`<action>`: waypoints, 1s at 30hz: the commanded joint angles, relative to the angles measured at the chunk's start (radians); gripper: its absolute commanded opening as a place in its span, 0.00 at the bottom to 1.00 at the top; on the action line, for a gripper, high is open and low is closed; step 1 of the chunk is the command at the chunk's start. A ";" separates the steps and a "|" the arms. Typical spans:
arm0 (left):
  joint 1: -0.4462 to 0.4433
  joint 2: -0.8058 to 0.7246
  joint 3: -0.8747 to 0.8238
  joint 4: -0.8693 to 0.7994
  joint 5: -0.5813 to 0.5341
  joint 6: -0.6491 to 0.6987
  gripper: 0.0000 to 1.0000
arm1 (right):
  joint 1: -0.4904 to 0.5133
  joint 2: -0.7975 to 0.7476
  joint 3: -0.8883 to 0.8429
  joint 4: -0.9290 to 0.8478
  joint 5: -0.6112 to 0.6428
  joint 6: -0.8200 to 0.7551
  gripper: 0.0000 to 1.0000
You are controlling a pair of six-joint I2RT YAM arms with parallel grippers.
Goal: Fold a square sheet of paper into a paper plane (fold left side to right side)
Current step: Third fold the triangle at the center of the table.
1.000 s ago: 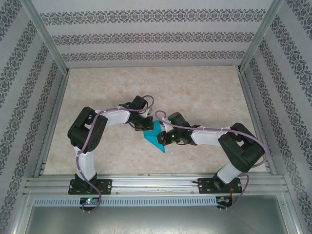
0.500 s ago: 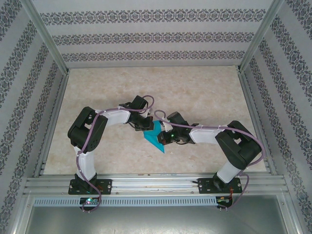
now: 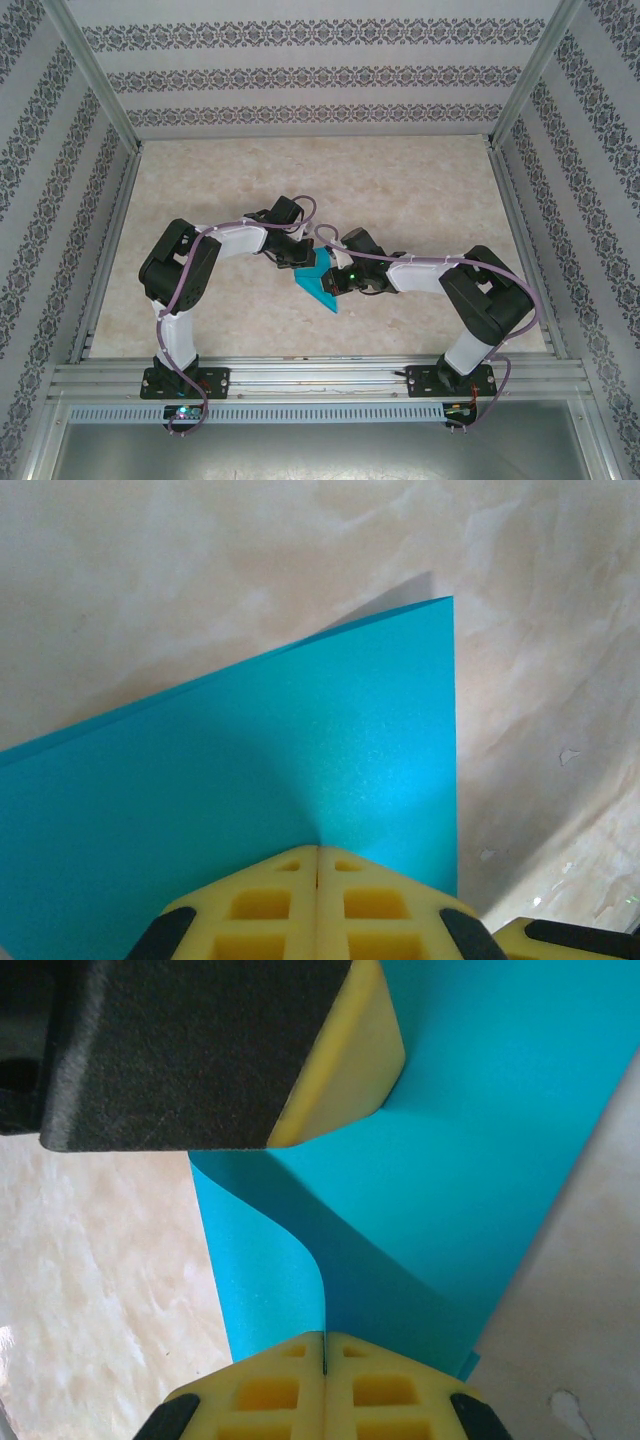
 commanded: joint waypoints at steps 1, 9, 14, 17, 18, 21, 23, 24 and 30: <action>-0.020 0.046 -0.006 -0.054 -0.032 0.017 0.02 | -0.005 0.019 0.026 -0.007 0.006 -0.009 0.00; -0.020 0.044 -0.006 -0.052 -0.033 0.015 0.02 | -0.005 0.032 0.023 -0.007 -0.003 -0.008 0.00; -0.020 0.043 -0.009 -0.050 -0.032 0.012 0.02 | -0.002 0.050 0.025 -0.005 -0.005 -0.006 0.00; -0.020 0.043 -0.011 -0.046 -0.032 0.009 0.02 | -0.002 0.061 0.025 -0.005 -0.003 -0.006 0.00; -0.021 0.043 -0.010 -0.045 -0.032 0.008 0.03 | -0.001 0.064 0.025 -0.005 -0.005 -0.006 0.00; -0.022 0.043 -0.011 -0.045 -0.032 0.008 0.03 | 0.001 0.062 0.022 -0.004 -0.014 -0.003 0.00; -0.022 0.043 -0.010 -0.045 -0.033 0.006 0.03 | 0.002 0.048 0.020 -0.003 -0.017 -0.001 0.00; -0.021 0.044 -0.011 -0.045 -0.034 0.006 0.03 | 0.002 0.039 0.019 -0.004 -0.017 -0.001 0.00; -0.021 0.044 -0.013 -0.042 -0.036 0.000 0.03 | 0.004 -0.012 0.014 -0.004 -0.022 0.003 0.00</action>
